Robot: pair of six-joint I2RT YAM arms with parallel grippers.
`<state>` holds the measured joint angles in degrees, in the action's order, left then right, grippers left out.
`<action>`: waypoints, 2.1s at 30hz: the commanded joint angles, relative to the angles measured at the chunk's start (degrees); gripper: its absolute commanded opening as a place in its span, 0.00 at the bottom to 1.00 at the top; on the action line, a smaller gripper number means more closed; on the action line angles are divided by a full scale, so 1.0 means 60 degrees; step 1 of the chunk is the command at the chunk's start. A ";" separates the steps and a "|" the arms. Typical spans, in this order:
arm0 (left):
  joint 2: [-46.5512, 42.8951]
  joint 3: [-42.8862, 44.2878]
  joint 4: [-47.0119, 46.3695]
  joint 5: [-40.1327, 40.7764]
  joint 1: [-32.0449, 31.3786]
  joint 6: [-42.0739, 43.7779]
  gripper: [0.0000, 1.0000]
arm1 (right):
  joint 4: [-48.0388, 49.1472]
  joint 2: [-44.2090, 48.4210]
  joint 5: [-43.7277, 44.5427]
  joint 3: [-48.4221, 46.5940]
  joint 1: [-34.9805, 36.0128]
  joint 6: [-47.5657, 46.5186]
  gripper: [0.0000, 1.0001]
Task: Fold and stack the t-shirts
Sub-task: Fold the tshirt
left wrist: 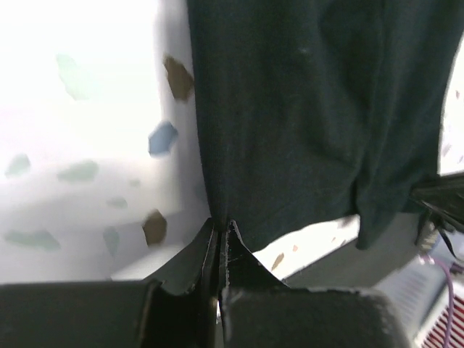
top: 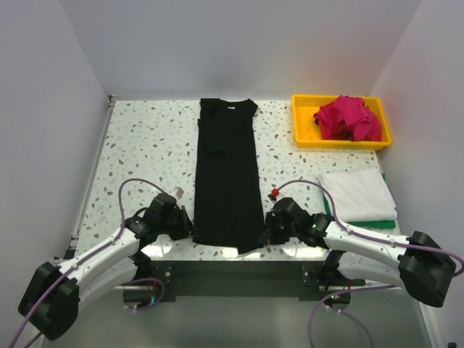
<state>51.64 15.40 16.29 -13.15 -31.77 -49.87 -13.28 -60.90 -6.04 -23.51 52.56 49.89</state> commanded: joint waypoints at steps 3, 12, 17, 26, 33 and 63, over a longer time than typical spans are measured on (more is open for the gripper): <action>-0.1602 -0.0325 0.0991 -0.1234 -0.0096 -0.0316 0.00 | 0.0381 0.0512 -0.1174 0.0388 0.0249 0.0357 0.00; -0.1430 0.0302 0.0888 -0.1149 -0.0110 -0.0435 0.00 | -0.0160 0.0439 -0.0357 -0.0431 0.0367 0.0255 0.00; -0.0493 0.1357 0.0990 -0.0725 -0.0096 0.0165 0.00 | -0.0467 0.0146 0.0040 -0.0973 0.0309 -0.0096 0.00; 0.1455 0.3189 0.0260 0.0255 0.0080 0.0635 0.00 | -0.1201 -0.0996 0.1198 -0.2907 -0.0554 -0.1151 0.00; 0.2730 0.3966 -0.1176 -0.0415 0.1397 0.0723 0.00 | -0.0703 -0.2299 0.1989 -0.4634 -0.1302 -0.2322 0.00; 0.8195 0.8610 -0.1266 0.1107 0.2687 0.1734 0.00 | 0.0821 -0.7500 0.1285 -0.8840 -0.3735 -0.4008 0.00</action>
<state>99.31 64.07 9.15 -7.97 -16.53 -41.69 -10.85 -104.55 1.96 -73.43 30.65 26.96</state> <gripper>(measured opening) 0.030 0.028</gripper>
